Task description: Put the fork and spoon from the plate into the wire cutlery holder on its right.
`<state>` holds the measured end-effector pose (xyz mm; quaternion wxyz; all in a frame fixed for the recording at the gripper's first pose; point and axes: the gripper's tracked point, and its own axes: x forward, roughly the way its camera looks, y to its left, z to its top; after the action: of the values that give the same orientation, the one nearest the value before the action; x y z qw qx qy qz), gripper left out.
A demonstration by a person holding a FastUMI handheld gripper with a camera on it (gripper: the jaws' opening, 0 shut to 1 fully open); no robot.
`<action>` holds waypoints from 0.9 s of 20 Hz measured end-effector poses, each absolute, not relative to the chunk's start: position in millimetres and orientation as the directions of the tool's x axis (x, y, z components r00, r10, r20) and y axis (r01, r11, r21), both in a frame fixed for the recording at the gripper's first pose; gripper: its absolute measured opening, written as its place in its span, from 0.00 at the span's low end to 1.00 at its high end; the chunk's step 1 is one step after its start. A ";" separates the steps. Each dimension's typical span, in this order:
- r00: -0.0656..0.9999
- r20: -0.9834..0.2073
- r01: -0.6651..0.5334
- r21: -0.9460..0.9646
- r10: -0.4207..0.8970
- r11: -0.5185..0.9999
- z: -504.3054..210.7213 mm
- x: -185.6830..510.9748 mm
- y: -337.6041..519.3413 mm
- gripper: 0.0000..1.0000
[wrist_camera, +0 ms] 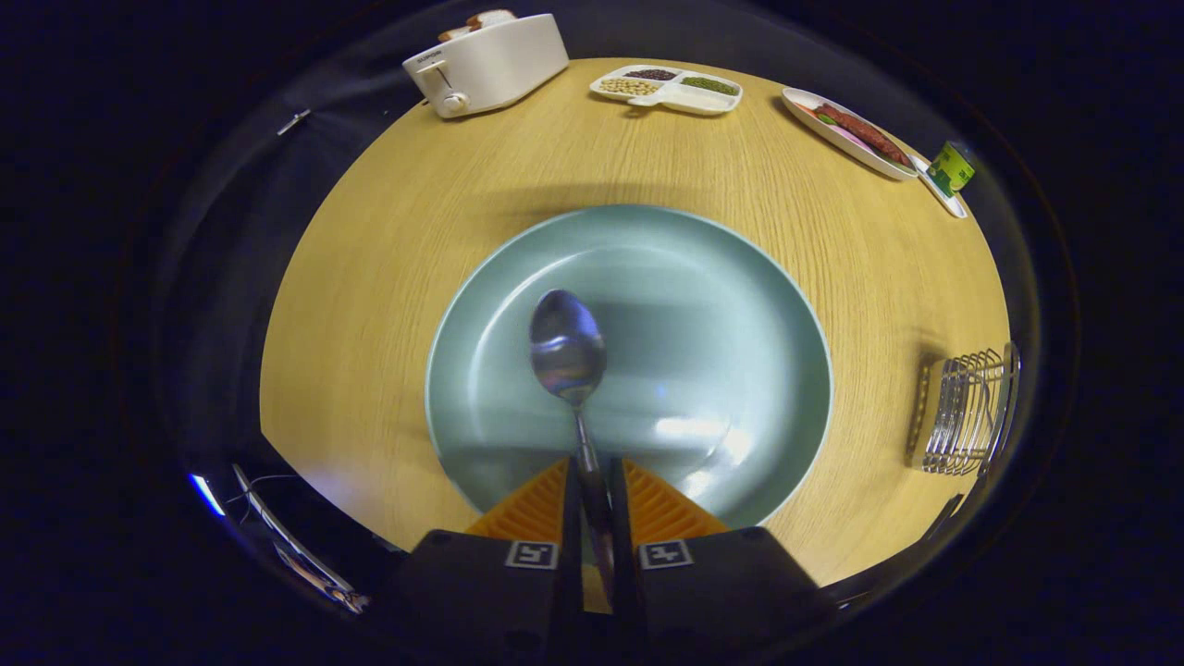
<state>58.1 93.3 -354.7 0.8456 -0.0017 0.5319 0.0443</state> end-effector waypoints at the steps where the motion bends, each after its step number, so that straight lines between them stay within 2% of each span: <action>1: 0.420 -0.902 -0.099 0.064 0.100 0.993 -351.8 56.2 96.0 0.12; 4: 0.383 -0.912 -0.162 0.087 0.144 0.983 -348.5 49.0 93.7 0.06; 9: 0.363 -0.914 -0.162 0.128 0.180 0.978 -330.4 45.1 81.8 0.06; 18: 0.320 -0.918 -0.265 0.149 0.233 0.953 -227.0 13.5 24.5 0.06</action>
<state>13.5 24.5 -227.0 0.8124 -0.0144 0.5625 0.1532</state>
